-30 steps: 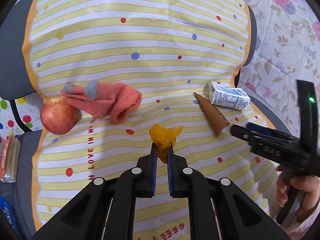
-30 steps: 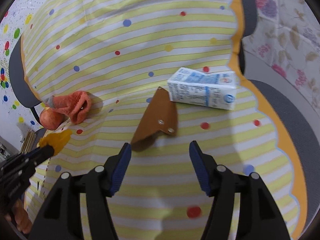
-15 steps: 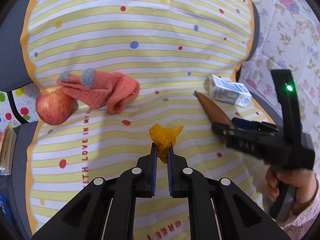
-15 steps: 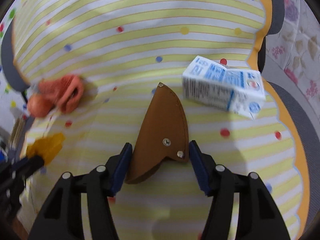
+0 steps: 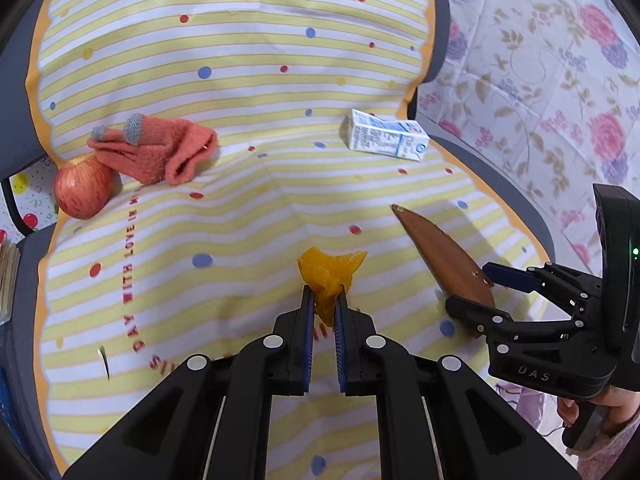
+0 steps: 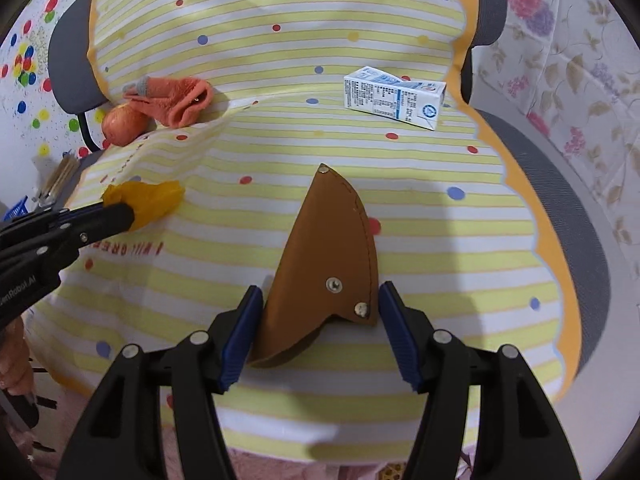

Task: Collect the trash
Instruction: 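Carry the yellow scrap and brown sheath to the bin, releasing the scrap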

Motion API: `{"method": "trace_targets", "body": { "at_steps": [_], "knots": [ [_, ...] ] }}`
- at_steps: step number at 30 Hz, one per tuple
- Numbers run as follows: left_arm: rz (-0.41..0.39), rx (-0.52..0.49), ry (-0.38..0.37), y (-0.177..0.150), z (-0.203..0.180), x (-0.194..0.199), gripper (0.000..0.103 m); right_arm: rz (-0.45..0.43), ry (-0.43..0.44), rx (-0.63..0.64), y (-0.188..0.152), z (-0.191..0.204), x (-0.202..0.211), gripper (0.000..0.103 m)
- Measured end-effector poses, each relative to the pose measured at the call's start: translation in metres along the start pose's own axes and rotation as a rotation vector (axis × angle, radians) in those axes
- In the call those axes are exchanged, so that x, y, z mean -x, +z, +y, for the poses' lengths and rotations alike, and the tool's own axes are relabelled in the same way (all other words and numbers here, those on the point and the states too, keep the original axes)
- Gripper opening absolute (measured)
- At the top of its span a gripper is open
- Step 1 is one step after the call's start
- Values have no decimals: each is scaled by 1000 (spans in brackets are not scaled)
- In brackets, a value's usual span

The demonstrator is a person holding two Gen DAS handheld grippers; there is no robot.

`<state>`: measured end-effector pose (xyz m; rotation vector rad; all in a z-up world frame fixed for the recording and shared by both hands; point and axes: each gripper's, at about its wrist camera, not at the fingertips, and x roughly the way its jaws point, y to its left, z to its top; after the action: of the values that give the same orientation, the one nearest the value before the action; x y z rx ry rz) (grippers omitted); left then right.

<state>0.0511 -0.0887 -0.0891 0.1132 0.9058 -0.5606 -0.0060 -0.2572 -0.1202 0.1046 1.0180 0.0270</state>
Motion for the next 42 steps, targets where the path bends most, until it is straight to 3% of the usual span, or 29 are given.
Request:
{"method": "trace_targets", "body": {
  "at_steps": [2, 9, 18, 21, 24, 32, 42],
  "knots": [
    [-3, -5, 3, -3, -4, 3, 10, -8, -15, -21, -1, -1, 1, 68],
    [-16, -13, 18, -8, -9, 13, 10, -47, -52, -96, 14, -4, -4, 68],
    [0, -15, 45, -12, -7, 11, 10, 2, -50, -144, 20, -7, -19, 64],
    [4, -17, 59, -13, -7, 11, 10, 4, -47, -145, 20, -8, -19, 54],
    [0, -16, 63, -14, -8, 13, 10, -5, -57, -121, 18, -4, -18, 53],
    [-20, -42, 80, -19, -17, 29, 10, -101, -47, -118, 6, 0, 22, 52],
    [-107, -79, 54, -36, -46, 56, 10, -195, -4, -141, -32, 1, 85, 52]
  ]
}}
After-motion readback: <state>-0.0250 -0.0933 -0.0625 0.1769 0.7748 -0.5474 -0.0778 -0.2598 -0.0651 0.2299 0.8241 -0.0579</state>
